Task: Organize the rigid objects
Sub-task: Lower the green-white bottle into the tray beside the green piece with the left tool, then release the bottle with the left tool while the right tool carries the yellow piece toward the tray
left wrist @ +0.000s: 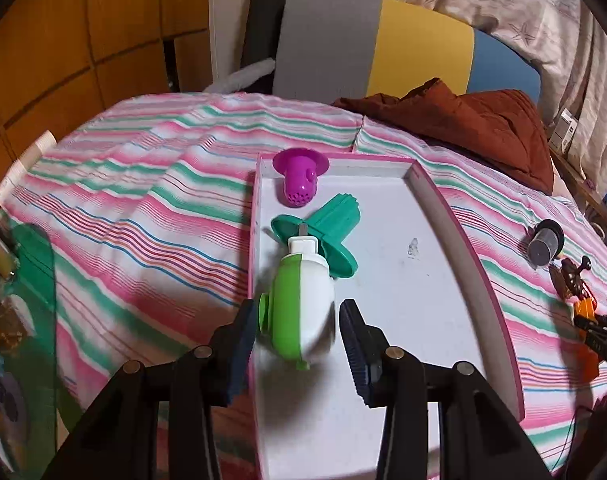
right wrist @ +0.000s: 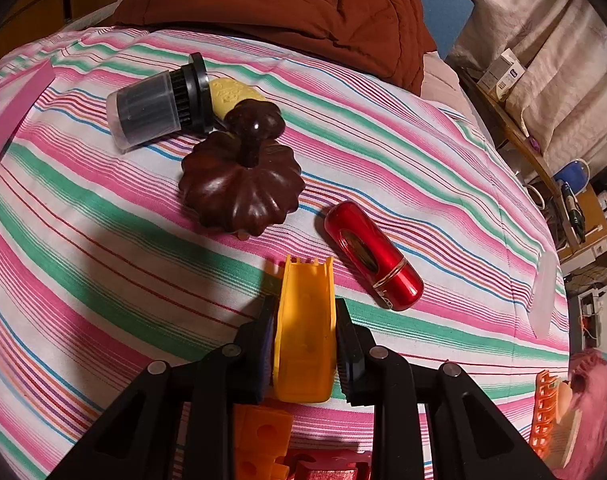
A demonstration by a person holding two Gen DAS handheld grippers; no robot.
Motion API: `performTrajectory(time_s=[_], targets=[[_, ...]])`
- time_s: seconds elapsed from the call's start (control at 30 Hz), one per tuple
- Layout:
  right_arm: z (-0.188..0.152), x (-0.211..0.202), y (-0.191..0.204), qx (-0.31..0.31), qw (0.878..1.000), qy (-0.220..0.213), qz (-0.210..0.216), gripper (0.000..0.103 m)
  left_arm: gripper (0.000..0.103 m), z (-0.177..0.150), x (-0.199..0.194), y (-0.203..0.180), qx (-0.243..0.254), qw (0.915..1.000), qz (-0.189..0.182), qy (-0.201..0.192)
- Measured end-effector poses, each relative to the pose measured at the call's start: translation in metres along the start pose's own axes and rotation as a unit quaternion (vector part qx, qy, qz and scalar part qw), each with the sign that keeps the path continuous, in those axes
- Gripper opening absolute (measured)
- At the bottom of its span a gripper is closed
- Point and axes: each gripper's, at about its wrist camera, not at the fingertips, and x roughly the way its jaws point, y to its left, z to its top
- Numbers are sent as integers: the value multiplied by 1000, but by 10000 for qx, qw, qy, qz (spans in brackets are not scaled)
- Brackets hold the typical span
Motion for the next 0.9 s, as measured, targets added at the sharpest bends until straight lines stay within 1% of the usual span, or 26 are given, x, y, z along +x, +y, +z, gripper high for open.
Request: performTrajectory(time_s=[0.23,0.53,0.77,0.9], targets=[[-1,-1,3,-72,9999,-39,-107,28,43,-3,-21,5,77,9997,102,-194],[-3,-4,6,-55,9999,-45,-151,28,43,-15,-37,17,-75,9997,99,-218],[-3,-5,4,97,9999,28,-58,28,43,-24,-49,25,-114,9993,112,-331],[-3,-10,4,238,9995,155,122,28,43,-28,-52,30,-117,9992,108,-377]])
